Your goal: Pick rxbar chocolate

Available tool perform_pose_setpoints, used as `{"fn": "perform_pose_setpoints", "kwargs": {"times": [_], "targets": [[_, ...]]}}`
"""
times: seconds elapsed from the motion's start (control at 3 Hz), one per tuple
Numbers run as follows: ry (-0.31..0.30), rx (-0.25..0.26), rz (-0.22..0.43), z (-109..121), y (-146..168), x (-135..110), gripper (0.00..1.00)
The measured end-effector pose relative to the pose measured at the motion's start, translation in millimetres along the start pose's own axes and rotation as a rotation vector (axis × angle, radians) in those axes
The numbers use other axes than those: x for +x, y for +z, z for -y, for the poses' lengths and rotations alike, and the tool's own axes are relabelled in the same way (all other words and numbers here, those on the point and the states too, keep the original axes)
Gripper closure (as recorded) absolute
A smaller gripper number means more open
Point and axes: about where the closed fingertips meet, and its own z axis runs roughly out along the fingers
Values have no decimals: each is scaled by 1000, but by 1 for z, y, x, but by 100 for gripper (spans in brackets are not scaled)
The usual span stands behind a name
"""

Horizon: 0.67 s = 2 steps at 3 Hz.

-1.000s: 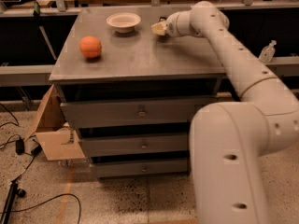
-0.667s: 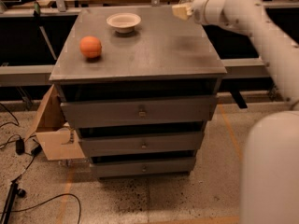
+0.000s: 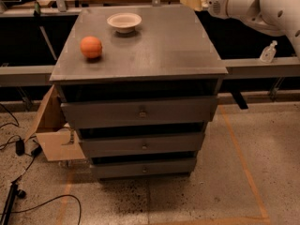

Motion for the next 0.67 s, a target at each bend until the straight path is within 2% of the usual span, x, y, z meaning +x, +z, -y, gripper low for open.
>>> {"fn": "perform_pose_setpoints", "kwargs": {"times": [0.33,0.67], "targets": [[-47,-143,34,-40,4,-9,100],[-112,-255,-14,-77,16,-2,100]]}}
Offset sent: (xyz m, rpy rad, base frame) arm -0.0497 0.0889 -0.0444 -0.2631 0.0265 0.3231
